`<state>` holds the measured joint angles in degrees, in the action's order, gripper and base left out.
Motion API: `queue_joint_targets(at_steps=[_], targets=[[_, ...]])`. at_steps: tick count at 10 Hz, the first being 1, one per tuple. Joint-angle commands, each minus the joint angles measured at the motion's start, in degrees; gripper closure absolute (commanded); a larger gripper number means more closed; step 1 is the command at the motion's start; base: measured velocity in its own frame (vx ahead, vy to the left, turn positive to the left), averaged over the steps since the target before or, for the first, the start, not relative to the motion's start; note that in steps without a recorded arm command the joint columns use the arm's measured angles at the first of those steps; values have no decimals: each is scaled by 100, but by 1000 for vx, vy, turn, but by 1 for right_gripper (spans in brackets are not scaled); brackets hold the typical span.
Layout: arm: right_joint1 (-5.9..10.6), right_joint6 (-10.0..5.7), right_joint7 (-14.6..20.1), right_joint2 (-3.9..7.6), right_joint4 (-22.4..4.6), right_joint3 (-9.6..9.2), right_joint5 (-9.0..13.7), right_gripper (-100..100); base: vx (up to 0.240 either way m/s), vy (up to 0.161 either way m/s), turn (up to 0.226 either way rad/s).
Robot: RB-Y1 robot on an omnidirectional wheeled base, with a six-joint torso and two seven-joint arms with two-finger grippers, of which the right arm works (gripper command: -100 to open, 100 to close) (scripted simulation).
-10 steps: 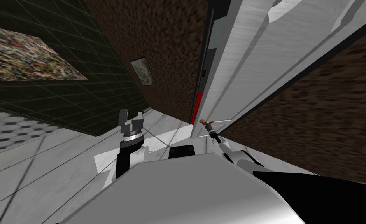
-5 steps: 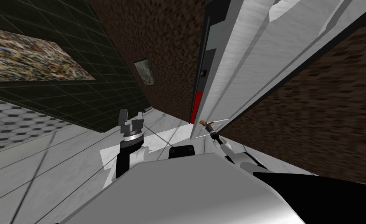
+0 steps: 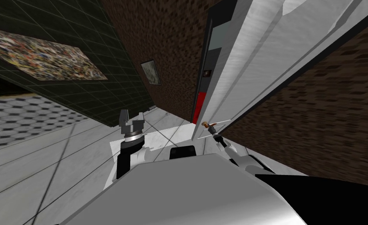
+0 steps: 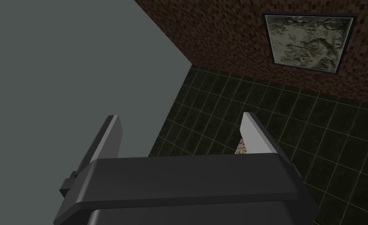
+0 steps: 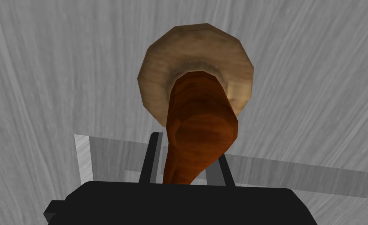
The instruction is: Pull the door open
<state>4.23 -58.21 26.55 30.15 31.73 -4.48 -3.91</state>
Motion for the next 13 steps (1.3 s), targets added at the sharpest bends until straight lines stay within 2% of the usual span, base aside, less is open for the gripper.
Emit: queue_joint_targets(at_steps=[1, 2, 4, 7, 8, 13], targets=[[74, -132, 4, -8, -188, -23, -16, 100, -63, -33, -13], [2, -279, 69, 63, -216, -46, -32, 100, -73, -40, 102], [-65, -419, 130, 130, -242, -68, -48, 100, -117, -72, 126], [-209, -716, 260, 273, -298, -114, -81, 100, -152, -81, 126], [-147, -666, 235, 230, -324, -116, -80, 100, -73, -30, 19], [-243, -1013, 306, 327, -522, -143, -94, 100, -171, -76, 161]])
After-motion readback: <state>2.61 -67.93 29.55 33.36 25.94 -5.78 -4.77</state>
